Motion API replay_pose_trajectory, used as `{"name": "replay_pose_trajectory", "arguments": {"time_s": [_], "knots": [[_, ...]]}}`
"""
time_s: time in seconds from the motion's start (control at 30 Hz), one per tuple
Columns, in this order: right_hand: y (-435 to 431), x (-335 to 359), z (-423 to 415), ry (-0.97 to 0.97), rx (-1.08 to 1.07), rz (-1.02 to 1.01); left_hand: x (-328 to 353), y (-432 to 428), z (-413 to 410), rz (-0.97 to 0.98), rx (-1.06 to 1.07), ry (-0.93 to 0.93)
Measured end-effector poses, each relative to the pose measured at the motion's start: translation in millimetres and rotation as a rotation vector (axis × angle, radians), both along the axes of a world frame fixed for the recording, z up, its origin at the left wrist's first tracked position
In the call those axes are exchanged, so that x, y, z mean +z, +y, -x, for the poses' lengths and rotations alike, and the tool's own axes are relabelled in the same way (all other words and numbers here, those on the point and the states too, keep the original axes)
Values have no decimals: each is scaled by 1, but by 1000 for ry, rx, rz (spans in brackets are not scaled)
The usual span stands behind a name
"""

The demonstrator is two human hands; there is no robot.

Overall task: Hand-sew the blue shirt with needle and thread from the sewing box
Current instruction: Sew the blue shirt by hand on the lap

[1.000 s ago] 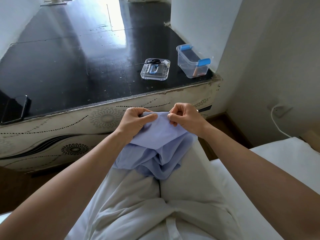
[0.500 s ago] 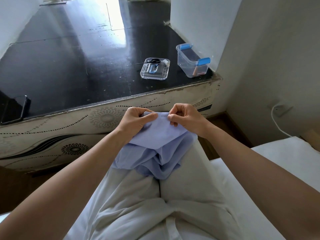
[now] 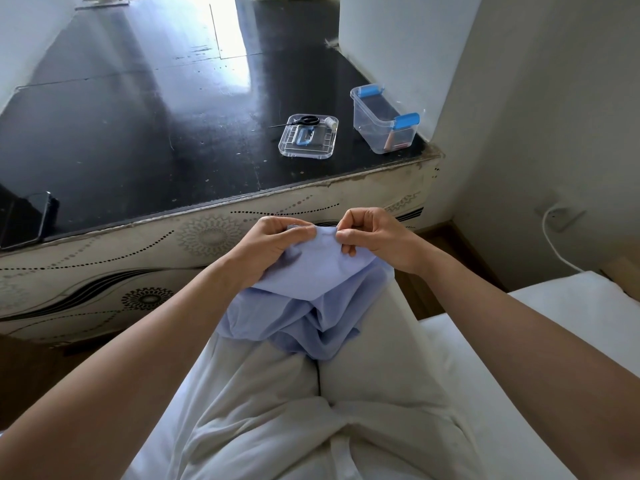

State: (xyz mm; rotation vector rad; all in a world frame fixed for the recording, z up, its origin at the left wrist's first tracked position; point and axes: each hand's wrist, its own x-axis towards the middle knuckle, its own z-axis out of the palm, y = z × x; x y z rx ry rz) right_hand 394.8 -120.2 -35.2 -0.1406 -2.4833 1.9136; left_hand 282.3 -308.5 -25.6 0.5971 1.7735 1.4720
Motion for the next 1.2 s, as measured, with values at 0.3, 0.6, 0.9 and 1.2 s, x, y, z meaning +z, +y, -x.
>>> {"name": "replay_pose_trajectory", "arguments": {"time_s": [0.3, 0.6, 0.9, 1.2], "knots": [[4, 2, 1, -25, 68, 48, 2, -1, 2, -49, -103, -76], [-1, -3, 2, -2, -5, 52, 2, 3, -3, -3, -72, -91], [1, -6, 3, 28, -31, 168, -2, 5, -1, -71, 17, -135], [-9, -9, 8, 64, -87, 25, -1, 10, -6, 29, 23, -69]]}}
